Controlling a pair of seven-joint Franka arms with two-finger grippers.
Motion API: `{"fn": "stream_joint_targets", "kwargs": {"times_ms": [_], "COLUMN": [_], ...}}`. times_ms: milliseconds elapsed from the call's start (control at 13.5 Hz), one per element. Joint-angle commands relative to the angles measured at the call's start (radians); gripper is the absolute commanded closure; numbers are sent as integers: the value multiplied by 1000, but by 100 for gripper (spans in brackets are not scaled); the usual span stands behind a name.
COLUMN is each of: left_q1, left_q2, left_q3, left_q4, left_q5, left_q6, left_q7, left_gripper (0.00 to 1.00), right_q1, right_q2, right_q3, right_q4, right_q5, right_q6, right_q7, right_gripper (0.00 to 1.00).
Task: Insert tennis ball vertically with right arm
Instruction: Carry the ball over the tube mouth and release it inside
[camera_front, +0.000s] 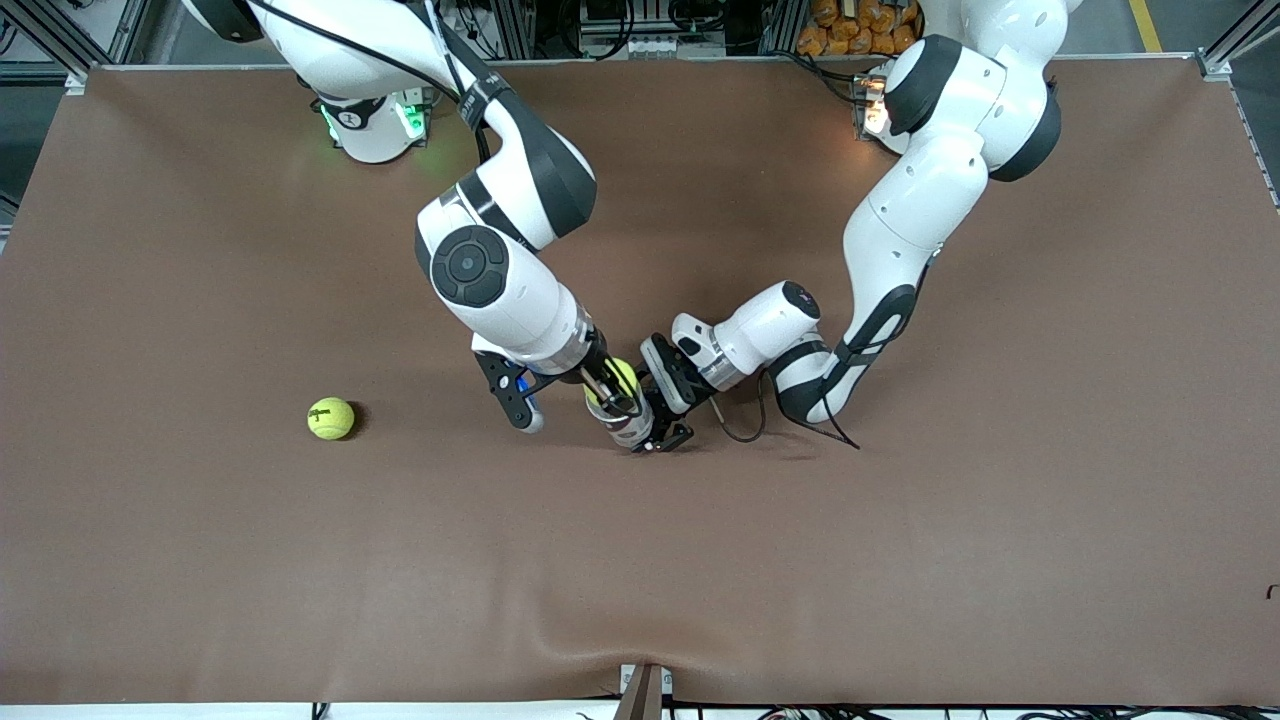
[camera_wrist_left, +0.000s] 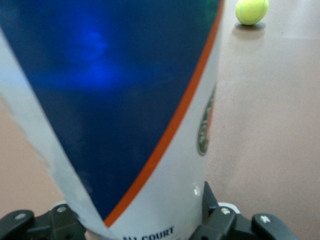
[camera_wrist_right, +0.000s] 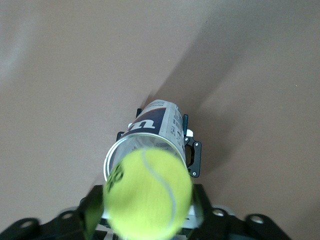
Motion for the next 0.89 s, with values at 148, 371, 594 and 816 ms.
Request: {"fn": "stream_joint_targets", "kwargs": {"times_ms": [148,371,594,816], "left_q1": [-5,-6,-8,-11], "left_q2": [6,6,6,6], "left_q3": [-6,-6,-6,-6], "left_q4": [3,4,4,6], "left_q5": [16,15,12,9], "left_q6": [7,7,7,7], "left_q7": [0,0,0,0], "left_gripper": [17,17,17,17], "right_q1": [-5,-82,-213,-345], "right_q2": [-2,-15,-59,-64], "right_q3": [-12,-12,-14,-15], "right_q4": [48,113,112,109], "right_q5": [6,9,16,15], "right_q6": [-20,-162,-282,-423], "right_q7": [3,-64,-401,-655], "right_gripper": [0,0,0,0]}}
